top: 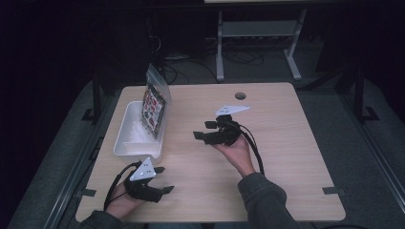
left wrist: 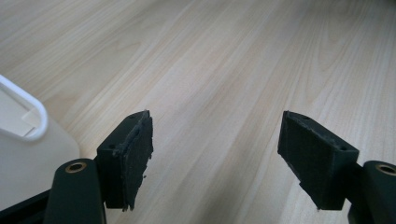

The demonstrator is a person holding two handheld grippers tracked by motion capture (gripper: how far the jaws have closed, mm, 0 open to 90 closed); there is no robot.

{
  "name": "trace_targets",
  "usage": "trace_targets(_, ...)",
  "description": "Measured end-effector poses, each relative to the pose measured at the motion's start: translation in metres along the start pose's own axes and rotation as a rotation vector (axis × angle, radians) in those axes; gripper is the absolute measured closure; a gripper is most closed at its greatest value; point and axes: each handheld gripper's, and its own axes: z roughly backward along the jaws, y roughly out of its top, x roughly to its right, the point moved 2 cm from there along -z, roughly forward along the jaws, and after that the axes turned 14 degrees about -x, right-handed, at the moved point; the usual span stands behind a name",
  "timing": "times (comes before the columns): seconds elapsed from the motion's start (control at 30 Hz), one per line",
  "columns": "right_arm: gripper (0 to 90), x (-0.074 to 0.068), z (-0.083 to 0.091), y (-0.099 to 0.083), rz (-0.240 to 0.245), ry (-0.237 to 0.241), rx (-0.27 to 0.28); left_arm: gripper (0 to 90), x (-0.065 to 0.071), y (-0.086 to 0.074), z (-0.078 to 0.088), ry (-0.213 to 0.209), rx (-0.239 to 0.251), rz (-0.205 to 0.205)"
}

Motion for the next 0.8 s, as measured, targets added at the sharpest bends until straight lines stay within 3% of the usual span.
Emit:
trace_targets(0.27, 28.3, 0.009, 0.02, -0.023, -0.02, 0.019, -0.016, 25.9, 0.0, 0.002, -0.004, 0.001, -0.001, 0.0)
trace_targets(0.57, 24.5, 0.017, 0.039, -0.043, -0.039, 0.01, -0.041, 25.8, 0.003, 0.01, -0.01, -0.01, -0.003, -0.014)
trace_targets(0.8, 24.5, 0.021, 0.055, -0.057, -0.052, 0.001, -0.032, 25.8, 0.004, 0.014, -0.013, -0.011, -0.004, -0.021)
